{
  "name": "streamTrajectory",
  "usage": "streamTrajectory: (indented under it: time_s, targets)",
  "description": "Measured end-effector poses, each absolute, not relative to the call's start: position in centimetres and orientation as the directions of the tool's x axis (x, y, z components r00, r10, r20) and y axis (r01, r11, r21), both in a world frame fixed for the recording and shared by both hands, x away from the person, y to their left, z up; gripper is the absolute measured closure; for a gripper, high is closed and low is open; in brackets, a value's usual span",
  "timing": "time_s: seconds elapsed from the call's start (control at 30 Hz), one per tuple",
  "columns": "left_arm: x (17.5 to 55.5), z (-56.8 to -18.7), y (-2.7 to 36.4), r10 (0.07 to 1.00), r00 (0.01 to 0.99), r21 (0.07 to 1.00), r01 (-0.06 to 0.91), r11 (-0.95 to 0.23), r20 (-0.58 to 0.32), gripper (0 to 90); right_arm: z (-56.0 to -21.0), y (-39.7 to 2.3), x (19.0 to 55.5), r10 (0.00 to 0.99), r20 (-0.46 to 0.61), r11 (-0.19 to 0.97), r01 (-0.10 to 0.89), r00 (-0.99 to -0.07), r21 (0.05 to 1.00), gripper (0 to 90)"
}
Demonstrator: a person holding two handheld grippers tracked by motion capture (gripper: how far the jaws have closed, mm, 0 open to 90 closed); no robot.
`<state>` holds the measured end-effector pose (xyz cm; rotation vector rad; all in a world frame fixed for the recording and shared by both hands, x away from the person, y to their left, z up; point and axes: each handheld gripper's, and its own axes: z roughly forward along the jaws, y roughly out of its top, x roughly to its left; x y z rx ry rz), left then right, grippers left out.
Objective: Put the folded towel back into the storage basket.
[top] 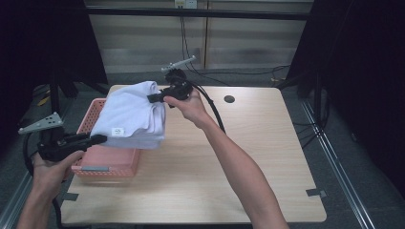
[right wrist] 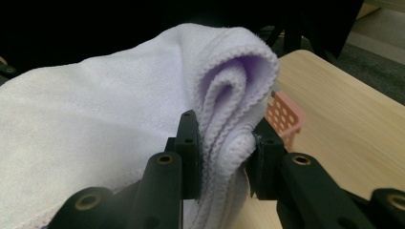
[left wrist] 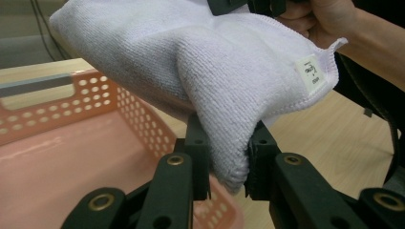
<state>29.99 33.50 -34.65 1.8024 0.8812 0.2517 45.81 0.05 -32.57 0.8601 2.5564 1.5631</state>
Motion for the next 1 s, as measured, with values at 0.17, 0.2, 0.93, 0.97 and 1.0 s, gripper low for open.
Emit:
streamTrajectory:
  time_s: [0.17, 0.2, 0.93, 0.97, 1.0]
  targets:
    - [29.6, -34.3, 36.0, 0.705, 0.669, 0.877, 0.459, -0.142, -0.236, 76.0, -32.3, 2.9, 46.3, 0.446, 0.263, 0.350, 0.438, -0.855, 0.828, 70.2]
    - [29.6, -34.4, 36.5, 0.712, 0.661, 0.875, 0.464, -0.140, -0.237, 76.0, -32.3, 3.4, 46.5, 0.442, 0.264, 0.355, 0.438, -0.857, 0.826, 70.2]
    - [30.5, -41.1, 42.0, 0.822, 0.483, 0.770, 0.632, -0.088, -0.303, 76.1, -40.2, 11.6, 46.7, 0.547, 0.284, 0.396, 0.542, -0.787, 0.741, 70.8]
    - [30.6, -41.5, 42.0, 0.827, 0.476, 0.762, 0.640, -0.093, -0.300, 76.0, -40.7, 11.7, 46.7, 0.549, 0.288, 0.398, 0.549, -0.784, 0.735, 70.8]
    - [30.6, -41.7, 41.8, 0.828, 0.470, 0.756, 0.649, -0.090, -0.305, 76.0, -41.1, 11.8, 46.8, 0.551, 0.291, 0.396, 0.552, -0.782, 0.734, 70.8]
